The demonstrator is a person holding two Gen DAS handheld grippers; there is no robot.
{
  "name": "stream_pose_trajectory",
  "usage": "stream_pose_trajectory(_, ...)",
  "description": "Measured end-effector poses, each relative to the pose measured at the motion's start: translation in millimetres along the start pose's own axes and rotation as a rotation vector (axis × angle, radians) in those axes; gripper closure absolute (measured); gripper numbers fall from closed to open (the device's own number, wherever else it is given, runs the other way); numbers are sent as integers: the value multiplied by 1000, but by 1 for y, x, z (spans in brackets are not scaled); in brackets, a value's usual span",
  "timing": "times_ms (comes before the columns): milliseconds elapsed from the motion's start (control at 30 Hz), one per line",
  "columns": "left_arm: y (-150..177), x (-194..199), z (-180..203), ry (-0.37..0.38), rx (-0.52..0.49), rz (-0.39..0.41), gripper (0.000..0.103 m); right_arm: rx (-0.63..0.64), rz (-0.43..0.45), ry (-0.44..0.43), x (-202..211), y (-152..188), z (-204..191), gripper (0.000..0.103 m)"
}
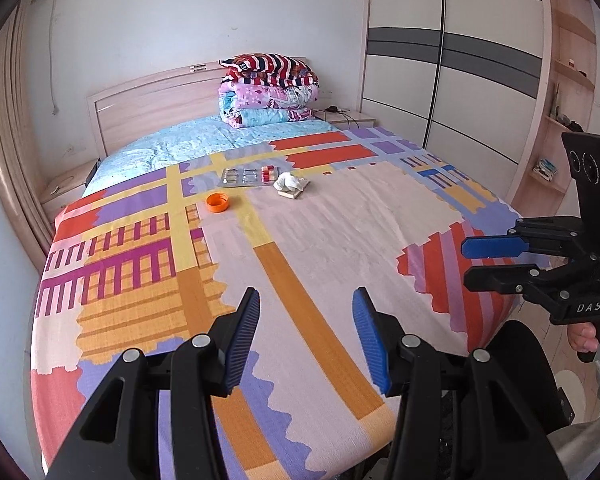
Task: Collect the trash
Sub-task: 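Raise both tools from the bin back toward the bed, then grasp the orange cap with the left tool while the right tool grasps the white tissue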
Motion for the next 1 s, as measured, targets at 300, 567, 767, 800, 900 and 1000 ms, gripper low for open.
stream_pose_trajectory(300, -29, -28, -28, -19, 15, 3, 57, -28, 20, 29, -25, -38, 31, 65)
stream_pose_trajectory(567, -54, -66, -59, -50, 47, -19, 57, -66, 10, 36, -59, -69, 57, 64)
stream_pose_trajectory(767, -71, -94, -77, -63, 60, -40, 56, -88, -5, 41, -88, -94, 71, 64)
stream_pose_trajectory(800, -73, -99, -80, -62, 65, -41, 56, -94, -4, 41, -92, -97, 73, 64)
stream_pose_trajectory(900, -81, -114, -88, -58, 85, -55, 57, -102, -13, 50, -106, -106, 81, 62)
stream_pose_trajectory(1000, -86, -131, -95, -65, 91, -72, 57, -127, -31, 50, -122, -111, 90, 62)
Point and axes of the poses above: each gripper's, at about its wrist camera, not at the fingertips, and x roughly against the way its jaws point, z to its right, y to its underside, the point moved 6 cm from there along -x, roughly the way its jaws point, and after that the axes turned 4 degrees about x, right-handed, at the moved point
